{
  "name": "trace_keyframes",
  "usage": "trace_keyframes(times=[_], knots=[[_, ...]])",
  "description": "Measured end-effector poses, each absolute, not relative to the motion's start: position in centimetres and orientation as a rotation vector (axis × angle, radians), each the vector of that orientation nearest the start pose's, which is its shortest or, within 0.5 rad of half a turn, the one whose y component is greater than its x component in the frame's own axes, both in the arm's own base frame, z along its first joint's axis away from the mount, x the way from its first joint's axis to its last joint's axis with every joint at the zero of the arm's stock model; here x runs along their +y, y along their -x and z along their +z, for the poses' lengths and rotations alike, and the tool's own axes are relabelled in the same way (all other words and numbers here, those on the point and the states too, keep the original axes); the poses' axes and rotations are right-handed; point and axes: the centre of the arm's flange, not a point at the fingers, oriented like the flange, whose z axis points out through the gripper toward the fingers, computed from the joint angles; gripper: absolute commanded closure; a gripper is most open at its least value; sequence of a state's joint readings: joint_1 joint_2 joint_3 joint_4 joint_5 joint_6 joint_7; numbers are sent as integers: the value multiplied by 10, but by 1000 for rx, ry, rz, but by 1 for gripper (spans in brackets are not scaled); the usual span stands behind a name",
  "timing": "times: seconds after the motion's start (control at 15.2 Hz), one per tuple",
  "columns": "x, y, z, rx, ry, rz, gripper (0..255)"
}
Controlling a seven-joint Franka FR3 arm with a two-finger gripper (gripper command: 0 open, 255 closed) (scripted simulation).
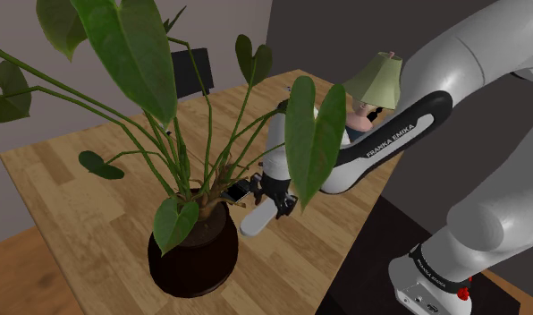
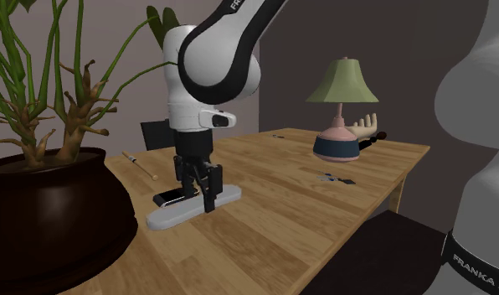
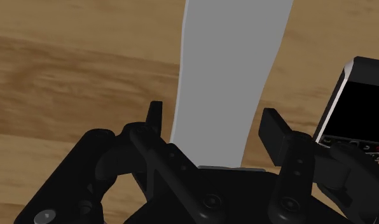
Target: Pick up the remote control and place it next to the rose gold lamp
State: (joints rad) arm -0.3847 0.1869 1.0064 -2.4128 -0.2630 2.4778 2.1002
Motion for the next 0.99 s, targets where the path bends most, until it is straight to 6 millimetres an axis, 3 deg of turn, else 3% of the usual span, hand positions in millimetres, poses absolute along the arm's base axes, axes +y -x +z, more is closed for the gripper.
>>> trace_keyframes(times=[0.99], knots=[[293, -395, 346, 1881, 2540, 4, 255]])
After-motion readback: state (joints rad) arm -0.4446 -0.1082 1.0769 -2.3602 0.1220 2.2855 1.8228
